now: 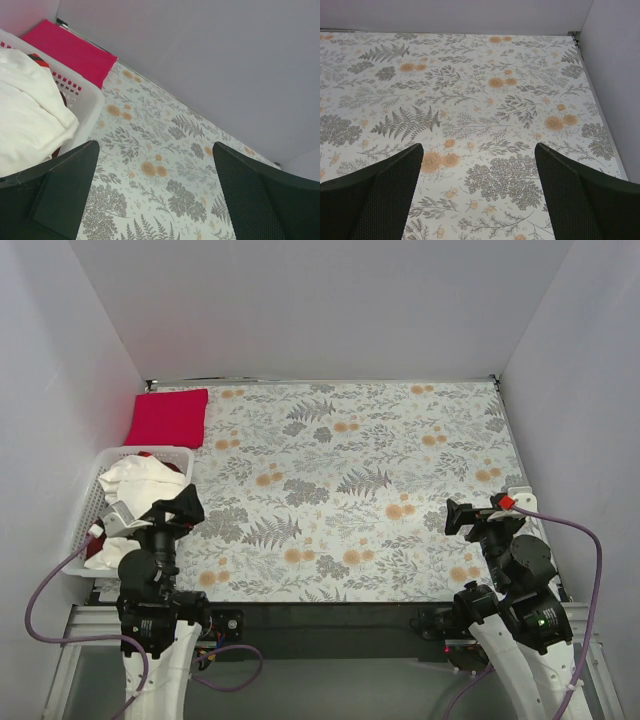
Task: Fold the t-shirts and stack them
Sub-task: Grab the tshirt from the pile
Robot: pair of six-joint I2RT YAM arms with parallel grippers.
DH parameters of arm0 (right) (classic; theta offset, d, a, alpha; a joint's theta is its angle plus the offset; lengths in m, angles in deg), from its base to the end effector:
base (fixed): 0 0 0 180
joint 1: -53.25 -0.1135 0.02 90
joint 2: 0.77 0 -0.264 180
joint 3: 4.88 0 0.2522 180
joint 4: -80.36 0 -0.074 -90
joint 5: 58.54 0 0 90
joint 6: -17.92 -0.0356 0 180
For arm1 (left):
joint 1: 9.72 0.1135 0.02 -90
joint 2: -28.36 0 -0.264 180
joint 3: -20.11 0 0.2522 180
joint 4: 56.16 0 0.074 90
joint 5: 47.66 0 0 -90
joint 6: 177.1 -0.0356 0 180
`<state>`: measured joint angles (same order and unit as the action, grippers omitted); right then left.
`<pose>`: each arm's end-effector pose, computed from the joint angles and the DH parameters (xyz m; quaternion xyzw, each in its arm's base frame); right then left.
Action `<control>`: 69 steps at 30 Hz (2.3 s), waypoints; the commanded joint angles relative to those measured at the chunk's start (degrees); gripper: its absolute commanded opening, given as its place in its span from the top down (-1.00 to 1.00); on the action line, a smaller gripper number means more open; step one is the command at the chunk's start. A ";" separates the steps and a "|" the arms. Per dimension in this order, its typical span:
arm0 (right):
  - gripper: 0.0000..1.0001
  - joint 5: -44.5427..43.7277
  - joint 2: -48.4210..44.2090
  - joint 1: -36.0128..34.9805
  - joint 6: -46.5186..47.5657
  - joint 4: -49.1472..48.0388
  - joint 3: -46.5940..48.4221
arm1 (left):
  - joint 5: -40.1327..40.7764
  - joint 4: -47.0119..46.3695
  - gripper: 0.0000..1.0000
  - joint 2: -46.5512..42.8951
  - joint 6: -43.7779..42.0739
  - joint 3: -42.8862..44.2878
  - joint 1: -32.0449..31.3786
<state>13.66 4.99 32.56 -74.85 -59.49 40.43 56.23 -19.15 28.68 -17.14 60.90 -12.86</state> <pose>0.0597 0.0109 0.2995 -0.0019 0.7106 0.0336 0.7028 0.0566 0.0055 0.2852 -0.4481 0.5195 -0.3639 0.6300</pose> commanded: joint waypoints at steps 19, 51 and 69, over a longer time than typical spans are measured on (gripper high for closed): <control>-0.97 2.16 -4.79 -2.25 0.92 -3.28 -0.79 | 24.83 11.64 -0.95 49.41 4.21 20.34 -0.12; -0.97 3.30 -3.21 -3.31 1.53 -3.28 -1.23 | 17.93 0.57 0.94 64.92 -0.16 18.84 17.11; -0.97 3.65 -1.10 -3.57 1.62 -3.10 -1.05 | 6.34 7.60 1.00 57.51 -5.88 50.29 12.10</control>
<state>17.07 3.20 29.39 -73.62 -60.38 39.01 68.84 -12.53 85.94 -22.13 105.95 0.26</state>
